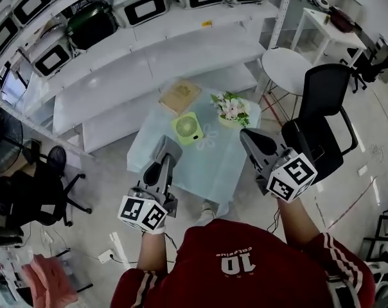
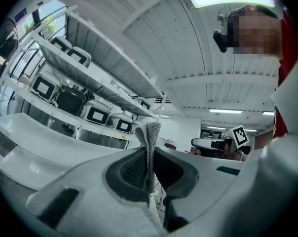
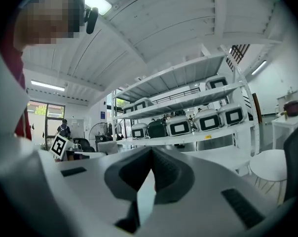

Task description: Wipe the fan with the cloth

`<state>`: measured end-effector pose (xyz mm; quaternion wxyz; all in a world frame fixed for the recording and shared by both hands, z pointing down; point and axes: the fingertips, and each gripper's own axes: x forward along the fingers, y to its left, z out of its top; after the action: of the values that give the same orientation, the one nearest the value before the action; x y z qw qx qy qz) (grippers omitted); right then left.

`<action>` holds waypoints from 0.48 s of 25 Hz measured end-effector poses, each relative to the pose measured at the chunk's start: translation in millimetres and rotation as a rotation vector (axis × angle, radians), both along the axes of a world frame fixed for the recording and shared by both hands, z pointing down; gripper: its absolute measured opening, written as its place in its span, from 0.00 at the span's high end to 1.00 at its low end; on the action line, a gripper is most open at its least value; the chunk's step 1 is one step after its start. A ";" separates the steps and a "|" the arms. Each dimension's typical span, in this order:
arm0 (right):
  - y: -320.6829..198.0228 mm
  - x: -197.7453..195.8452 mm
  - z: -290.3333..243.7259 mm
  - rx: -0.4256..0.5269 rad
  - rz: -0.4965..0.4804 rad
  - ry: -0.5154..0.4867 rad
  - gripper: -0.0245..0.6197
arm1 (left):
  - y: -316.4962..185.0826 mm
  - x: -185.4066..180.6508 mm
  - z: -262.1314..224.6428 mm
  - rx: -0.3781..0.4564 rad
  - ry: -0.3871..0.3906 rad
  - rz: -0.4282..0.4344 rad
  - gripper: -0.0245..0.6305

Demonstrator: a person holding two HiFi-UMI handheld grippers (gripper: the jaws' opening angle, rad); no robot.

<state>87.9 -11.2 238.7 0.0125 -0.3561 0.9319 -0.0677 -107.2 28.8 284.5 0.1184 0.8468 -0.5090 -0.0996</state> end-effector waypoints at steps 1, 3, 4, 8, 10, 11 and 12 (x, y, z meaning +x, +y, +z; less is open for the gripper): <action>-6.0 -6.0 5.0 -0.012 0.006 0.002 0.96 | -9.3 -3.4 5.5 -0.010 0.000 0.017 0.93; -16.1 -19.2 16.5 -0.028 0.009 0.015 0.96 | -27.3 -9.8 17.6 -0.028 -0.003 0.053 0.93; -20.2 -25.0 22.3 -0.035 0.010 0.022 0.96 | -35.5 -12.2 24.0 -0.036 -0.006 0.071 0.93; -32.7 -37.8 36.4 -0.059 0.038 0.025 0.96 | -63.9 -17.0 44.2 -0.075 -0.010 0.140 0.93; -34.6 -42.8 42.8 -0.061 0.041 0.038 0.96 | -74.9 -19.3 51.2 -0.089 -0.010 0.161 0.93; -34.6 -45.1 46.6 -0.065 0.037 0.046 0.96 | -78.8 -19.9 54.5 -0.094 -0.009 0.169 0.93; -34.8 -46.6 50.3 -0.070 0.036 0.052 0.96 | -81.8 -20.0 57.3 -0.097 -0.009 0.178 0.93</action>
<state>41.4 -46.0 289.0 -0.0227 -0.3748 0.9224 -0.0907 -127.2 -52.9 341.8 0.1652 0.8823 -0.4367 -0.0604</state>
